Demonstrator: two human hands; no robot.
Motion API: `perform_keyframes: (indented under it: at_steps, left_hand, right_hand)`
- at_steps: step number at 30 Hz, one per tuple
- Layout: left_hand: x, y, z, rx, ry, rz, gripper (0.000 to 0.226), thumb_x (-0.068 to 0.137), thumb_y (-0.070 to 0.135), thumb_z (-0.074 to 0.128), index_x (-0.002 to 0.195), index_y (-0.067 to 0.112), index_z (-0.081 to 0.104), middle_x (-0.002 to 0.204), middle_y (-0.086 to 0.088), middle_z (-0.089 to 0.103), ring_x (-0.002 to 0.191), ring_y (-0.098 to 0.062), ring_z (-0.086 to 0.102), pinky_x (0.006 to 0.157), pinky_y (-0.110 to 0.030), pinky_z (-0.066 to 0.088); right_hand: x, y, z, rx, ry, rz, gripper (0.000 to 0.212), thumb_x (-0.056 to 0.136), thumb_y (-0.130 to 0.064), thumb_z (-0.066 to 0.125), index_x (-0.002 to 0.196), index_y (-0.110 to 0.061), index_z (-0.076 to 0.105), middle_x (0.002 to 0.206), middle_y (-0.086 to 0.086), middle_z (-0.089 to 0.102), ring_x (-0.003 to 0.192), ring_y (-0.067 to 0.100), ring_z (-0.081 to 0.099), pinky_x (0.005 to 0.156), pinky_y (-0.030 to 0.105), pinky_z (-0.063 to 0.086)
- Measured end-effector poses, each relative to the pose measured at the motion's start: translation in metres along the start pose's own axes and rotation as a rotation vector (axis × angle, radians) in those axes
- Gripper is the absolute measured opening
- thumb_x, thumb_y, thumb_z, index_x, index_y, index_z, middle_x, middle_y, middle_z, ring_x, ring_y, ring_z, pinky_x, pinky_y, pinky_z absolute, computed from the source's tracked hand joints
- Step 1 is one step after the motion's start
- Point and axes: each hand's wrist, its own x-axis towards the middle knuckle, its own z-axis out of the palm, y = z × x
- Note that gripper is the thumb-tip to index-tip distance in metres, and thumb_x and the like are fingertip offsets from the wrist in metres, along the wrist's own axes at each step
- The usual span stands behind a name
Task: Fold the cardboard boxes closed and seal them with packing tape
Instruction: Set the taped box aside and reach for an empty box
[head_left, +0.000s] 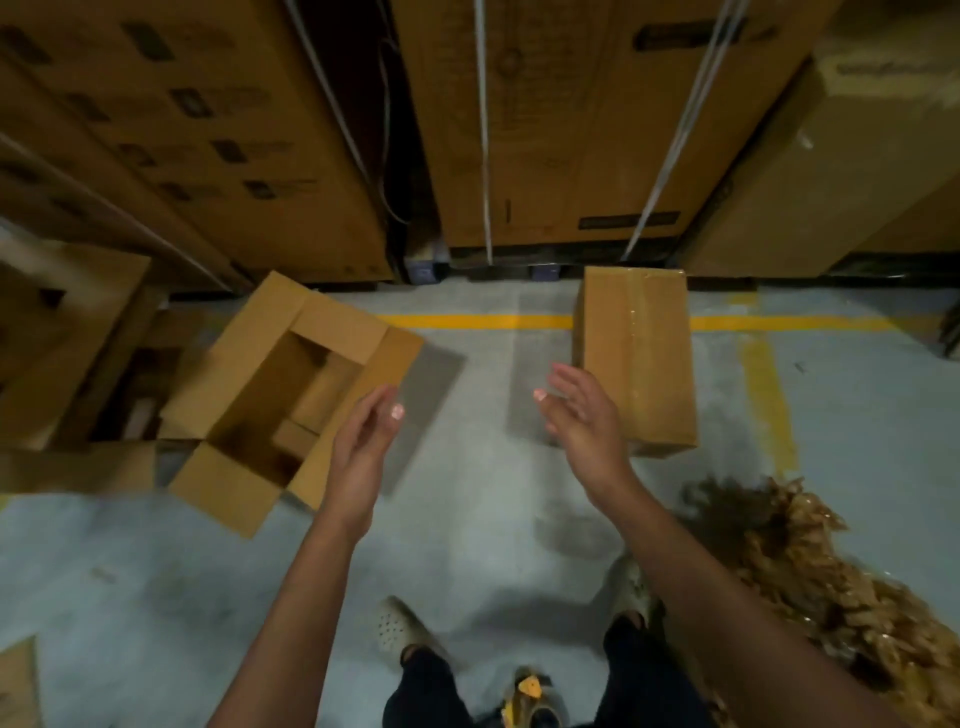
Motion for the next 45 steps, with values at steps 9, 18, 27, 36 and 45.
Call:
perform_keyframes:
  at_steps: [9, 18, 27, 36, 45]
  left_hand:
    - [-0.005, 0.01, -0.233, -0.1, 0.147, -0.008, 0.056, 0.082, 0.058, 0.06, 0.131, 0.031, 0.057, 0.136, 0.008, 0.06, 0.128, -0.006, 0.053, 0.113, -0.042, 0.038]
    - [0.038, -0.001, -0.325, 0.001, 0.142, -0.058, 0.039, 0.104, 0.043, 0.04, 0.135, 0.024, 0.055, 0.132, 0.008, 0.061, 0.129, -0.009, 0.051, 0.113, -0.038, 0.033]
    - [0.102, -0.05, -0.438, -0.071, -0.004, -0.169, 0.05, 0.106, 0.047, 0.028, 0.141, 0.019, 0.05, 0.135, -0.002, 0.061, 0.133, -0.02, 0.047, 0.115, -0.051, 0.029]
    - [0.189, -0.16, -0.489, -0.106, -0.212, -0.411, 0.043, 0.107, 0.029, 0.031, 0.145, 0.013, 0.042, 0.143, -0.012, 0.051, 0.134, -0.026, 0.045, 0.114, -0.048, 0.032]
    - [0.291, -0.39, -0.448, 1.015, -0.535, -0.116, 0.057, 0.092, 0.024, 0.066, 0.143, 0.008, 0.047, 0.143, -0.009, 0.053, 0.133, -0.026, 0.048, 0.106, -0.031, 0.038]
  right_hand:
    - [-0.065, -0.023, 0.201, 0.166, 0.018, 0.114, 0.008, 0.096, -0.018, 0.061, 0.096, -0.024, 0.066, 0.097, -0.004, 0.066, 0.1, 0.019, 0.064, 0.082, 0.038, 0.054]
    - [-0.05, 0.001, 0.343, 0.126, -0.156, 0.308, 0.014, 0.098, -0.019, 0.059, 0.109, -0.016, 0.067, 0.118, 0.007, 0.066, 0.105, 0.023, 0.065, 0.079, 0.034, 0.054]
    - [-0.042, 0.031, 0.466, 0.512, -0.091, 0.541, 0.041, 0.105, -0.043, 0.032, 0.124, -0.015, 0.055, 0.133, 0.013, 0.057, 0.111, 0.03, 0.059, 0.099, 0.05, 0.048]
    - [-0.058, 0.137, 0.547, 0.702, 0.217, 0.607, 0.042, 0.103, -0.038, 0.037, 0.13, -0.011, 0.056, 0.133, 0.013, 0.058, 0.117, 0.033, 0.055, 0.087, 0.043, 0.05]
    - [-0.004, 0.345, 0.59, 0.374, 0.343, 0.36, 0.031, 0.093, 0.004, 0.049, 0.095, -0.022, 0.066, 0.104, 0.002, 0.069, 0.099, 0.021, 0.063, 0.079, 0.035, 0.051]
